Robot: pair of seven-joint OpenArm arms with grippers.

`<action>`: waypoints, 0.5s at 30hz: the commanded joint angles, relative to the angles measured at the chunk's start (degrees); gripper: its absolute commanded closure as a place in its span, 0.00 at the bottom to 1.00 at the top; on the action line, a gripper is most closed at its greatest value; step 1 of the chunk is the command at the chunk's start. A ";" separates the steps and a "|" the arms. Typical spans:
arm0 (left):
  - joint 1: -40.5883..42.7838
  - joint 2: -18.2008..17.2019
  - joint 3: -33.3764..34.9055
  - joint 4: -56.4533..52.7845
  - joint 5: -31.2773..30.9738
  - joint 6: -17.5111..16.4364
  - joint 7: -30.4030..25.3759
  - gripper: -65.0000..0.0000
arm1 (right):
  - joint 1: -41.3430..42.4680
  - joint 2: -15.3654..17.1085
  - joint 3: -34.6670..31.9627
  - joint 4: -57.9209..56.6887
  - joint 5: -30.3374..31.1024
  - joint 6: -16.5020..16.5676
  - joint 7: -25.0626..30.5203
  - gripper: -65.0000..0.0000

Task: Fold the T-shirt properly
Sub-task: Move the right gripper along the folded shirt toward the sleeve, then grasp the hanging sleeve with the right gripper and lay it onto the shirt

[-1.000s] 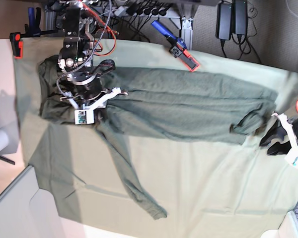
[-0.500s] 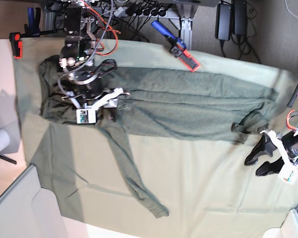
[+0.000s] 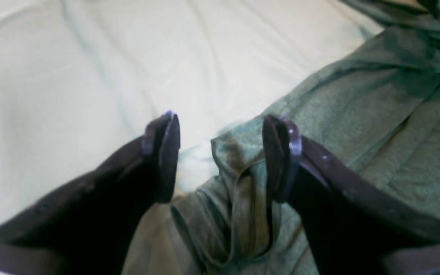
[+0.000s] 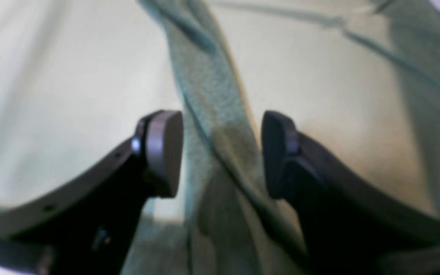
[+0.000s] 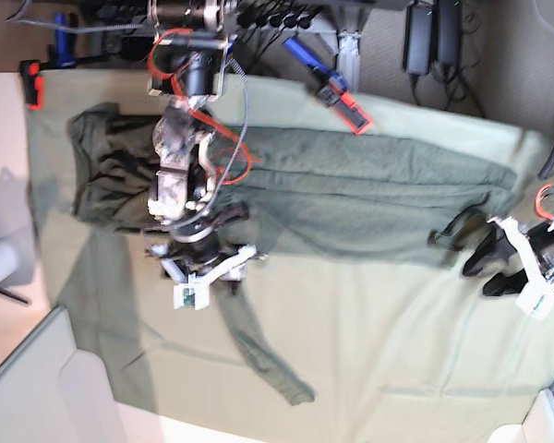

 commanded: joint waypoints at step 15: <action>-0.92 -1.11 -0.44 0.81 -1.22 -0.38 -1.31 0.42 | 7.15 0.13 0.02 -13.14 -3.10 -1.99 4.02 1.00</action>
